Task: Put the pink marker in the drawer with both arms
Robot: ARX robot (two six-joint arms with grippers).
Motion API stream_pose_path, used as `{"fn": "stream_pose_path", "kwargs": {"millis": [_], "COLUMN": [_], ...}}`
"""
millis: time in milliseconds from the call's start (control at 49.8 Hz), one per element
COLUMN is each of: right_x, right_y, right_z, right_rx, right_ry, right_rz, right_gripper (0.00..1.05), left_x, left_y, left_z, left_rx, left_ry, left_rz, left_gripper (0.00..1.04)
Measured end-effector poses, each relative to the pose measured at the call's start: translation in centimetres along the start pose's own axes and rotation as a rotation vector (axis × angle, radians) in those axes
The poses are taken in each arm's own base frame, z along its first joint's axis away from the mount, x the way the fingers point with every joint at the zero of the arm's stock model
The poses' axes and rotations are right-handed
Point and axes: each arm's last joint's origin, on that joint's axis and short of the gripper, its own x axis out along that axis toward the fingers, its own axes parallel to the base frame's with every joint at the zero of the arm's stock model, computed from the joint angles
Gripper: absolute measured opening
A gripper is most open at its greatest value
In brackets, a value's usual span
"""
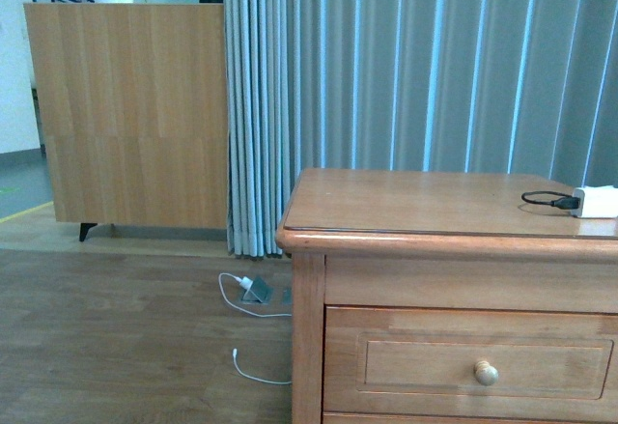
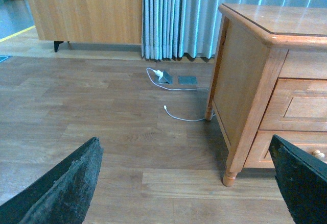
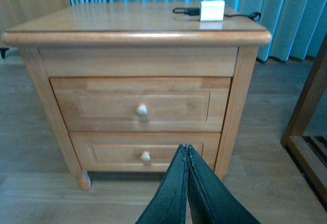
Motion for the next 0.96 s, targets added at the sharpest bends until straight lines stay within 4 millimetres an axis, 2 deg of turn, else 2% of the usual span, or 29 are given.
{"fn": "stream_pose_path", "kwargs": {"millis": [422,965], "right_x": [-0.15,-0.15], "right_y": [0.0,0.0], "right_z": [0.13,0.13], "right_rx": [-0.002,-0.001], "right_ry": [-0.018,-0.018], "right_rz": [0.0,0.0], "right_gripper": [0.03,0.96], "left_x": [0.0,0.0], "left_y": [0.0,0.0], "left_z": [0.0,0.0], "left_rx": [0.0,0.0], "left_ry": [0.0,0.0], "left_rz": [0.0,0.0], "left_gripper": [0.99,0.99]}}
